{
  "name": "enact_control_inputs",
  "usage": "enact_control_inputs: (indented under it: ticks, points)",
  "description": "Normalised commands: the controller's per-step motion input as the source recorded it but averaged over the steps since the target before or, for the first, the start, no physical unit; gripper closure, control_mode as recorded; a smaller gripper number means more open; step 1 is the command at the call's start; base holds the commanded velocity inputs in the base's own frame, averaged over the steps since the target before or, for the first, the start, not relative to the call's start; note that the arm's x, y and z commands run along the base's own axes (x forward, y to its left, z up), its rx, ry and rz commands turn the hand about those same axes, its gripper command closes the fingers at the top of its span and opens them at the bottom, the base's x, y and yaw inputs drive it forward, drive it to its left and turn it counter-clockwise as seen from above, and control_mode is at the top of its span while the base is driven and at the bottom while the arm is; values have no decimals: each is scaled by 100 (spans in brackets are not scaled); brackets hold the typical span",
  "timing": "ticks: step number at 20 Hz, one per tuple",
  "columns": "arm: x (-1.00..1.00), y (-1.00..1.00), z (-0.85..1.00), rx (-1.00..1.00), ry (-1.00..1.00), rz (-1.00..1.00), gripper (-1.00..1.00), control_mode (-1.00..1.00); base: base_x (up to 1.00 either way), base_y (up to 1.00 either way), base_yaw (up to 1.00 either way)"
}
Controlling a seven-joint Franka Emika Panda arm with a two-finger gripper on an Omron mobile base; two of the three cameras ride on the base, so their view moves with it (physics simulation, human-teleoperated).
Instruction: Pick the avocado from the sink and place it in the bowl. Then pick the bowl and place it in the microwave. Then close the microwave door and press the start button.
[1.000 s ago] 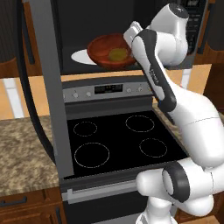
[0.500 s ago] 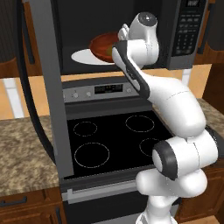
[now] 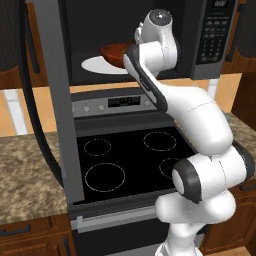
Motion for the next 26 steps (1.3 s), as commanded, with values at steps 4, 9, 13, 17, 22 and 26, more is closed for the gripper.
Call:
enact_control_inputs:
  ticks: [4,9,13,17,22,26]
  points:
    - [-100,-11,1,9,-15,0,-100,-100,0,0,0]
    - [-100,-6,-3,3,-4,0,-100,-100,0,0,0]
    - [-100,0,-43,0,-2,0,-100,-100,0,0,0]
    - [-100,4,-59,0,-1,0,-100,-100,0,0,0]
    - [-100,35,-83,-1,-7,3,-100,-100,0,0,0]
    - [-100,31,-44,0,-11,7,-100,-100,0,0,0]
